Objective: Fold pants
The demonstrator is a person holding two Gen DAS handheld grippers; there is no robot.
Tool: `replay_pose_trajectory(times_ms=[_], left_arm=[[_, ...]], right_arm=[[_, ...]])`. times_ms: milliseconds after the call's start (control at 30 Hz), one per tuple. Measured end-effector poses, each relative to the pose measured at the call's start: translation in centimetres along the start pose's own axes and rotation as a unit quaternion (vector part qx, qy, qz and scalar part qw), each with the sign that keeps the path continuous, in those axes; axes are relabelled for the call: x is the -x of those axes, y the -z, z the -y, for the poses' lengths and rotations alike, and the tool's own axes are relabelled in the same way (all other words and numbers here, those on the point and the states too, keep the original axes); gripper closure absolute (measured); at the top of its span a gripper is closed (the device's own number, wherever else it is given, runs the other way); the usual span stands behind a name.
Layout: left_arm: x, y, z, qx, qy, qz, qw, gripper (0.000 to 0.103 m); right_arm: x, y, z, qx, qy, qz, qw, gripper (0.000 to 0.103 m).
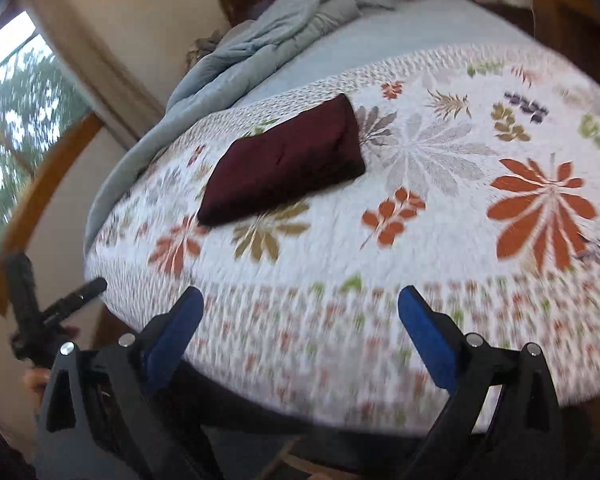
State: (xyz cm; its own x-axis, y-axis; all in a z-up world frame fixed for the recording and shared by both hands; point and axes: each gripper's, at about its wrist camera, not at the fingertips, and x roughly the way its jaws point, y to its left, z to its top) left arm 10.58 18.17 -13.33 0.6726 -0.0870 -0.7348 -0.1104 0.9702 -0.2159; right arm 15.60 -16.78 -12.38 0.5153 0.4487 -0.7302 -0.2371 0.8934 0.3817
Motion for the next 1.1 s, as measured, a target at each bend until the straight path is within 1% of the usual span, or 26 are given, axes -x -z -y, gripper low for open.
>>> replay_pose_trajectory(times_ms=[67, 100, 167, 200, 233, 333, 367, 467, 533, 567, 633, 700, 733, 800, 900, 1100], left_arm=[[2.9, 1.6, 1.5, -0.022, -0.026, 0.019, 0.9992, 0.008], [4.0, 2.1, 2.0, -0.028, -0.038, 0.026, 0.9985, 0.008], [5.8, 2.7, 2.3, -0.014, -0.051, 0.038, 0.9978, 0.008], [7.0, 3.1, 2.5, -0.003, -0.046, 0.045, 0.9979, 0.008], [8.0, 3.4, 2.7, 0.0, -0.045, 0.049, 0.9978, 0.008], [10.5, 3.9, 3.7, -0.001, -0.084, 0.063, 0.9944, 0.008], [11.1, 4.0, 4.0, -0.005, -0.086, 0.062, 0.9944, 0.008], [13.0, 4.3, 4.9, -0.008, -0.066, 0.062, 0.9958, 0.008], [14.2, 4.5, 5.6, -0.013, -0.068, 0.073, 0.9949, 0.008], [14.8, 4.7, 6.0, -0.02, -0.067, 0.079, 0.9943, 0.008], [15.3, 5.1, 6.5, -0.026, -0.059, 0.085, 0.9943, 0.008], [15.4, 5.4, 7.2, -0.035, -0.05, 0.078, 0.9951, 0.008], [15.4, 5.6, 7.5, -0.04, -0.045, 0.074, 0.9954, 0.008], [15.4, 5.8, 7.9, -0.044, -0.045, 0.071, 0.9955, 0.008], [15.0, 5.8, 8.5, -0.045, -0.041, 0.07, 0.9957, 0.008], [13.0, 5.7, 9.2, -0.052, -0.039, 0.05, 0.9966, 0.008]], right_arm=[[0.9, 1.8, -2.4, 0.024, 0.026, 0.004, 0.999, 0.003], [1.8, 2.9, -3.7, 0.039, 0.053, 0.008, 0.998, 0.003], [3.0, 4.2, -5.8, 0.057, 0.093, 0.02, 0.994, 0.003], [3.7, 4.9, -7.0, 0.068, 0.107, 0.026, 0.992, 0.003], [4.2, 5.2, -7.8, 0.08, 0.109, 0.03, 0.99, 0.003], [6.5, 5.8, -10.6, 0.114, 0.122, 0.04, 0.985, 0.003], [7.3, 5.8, -11.4, 0.127, 0.121, 0.044, 0.984, 0.003], [9.4, 5.7, -12.8, 0.138, 0.121, 0.066, 0.981, 0.003], [10.7, 5.6, -13.4, 0.138, 0.12, 0.081, 0.98, 0.003], [10.9, 5.4, -13.4, 0.137, 0.12, 0.081, 0.98, 0.003], [11.5, 5.4, -13.5, 0.128, 0.118, 0.078, 0.982, 0.003], [12.0, 5.5, -13.3, 0.121, 0.113, 0.079, 0.983, 0.003], [12.1, 5.6, -13.4, 0.121, 0.117, 0.08, 0.983, 0.003], [12.2, 5.8, -13.2, 0.121, 0.127, 0.081, 0.981, 0.003], [11.7, 5.8, -12.6, 0.114, 0.128, 0.077, 0.982, 0.003], [10.4, 5.6, -12.0, 0.117, 0.143, 0.077, 0.98, 0.003]])
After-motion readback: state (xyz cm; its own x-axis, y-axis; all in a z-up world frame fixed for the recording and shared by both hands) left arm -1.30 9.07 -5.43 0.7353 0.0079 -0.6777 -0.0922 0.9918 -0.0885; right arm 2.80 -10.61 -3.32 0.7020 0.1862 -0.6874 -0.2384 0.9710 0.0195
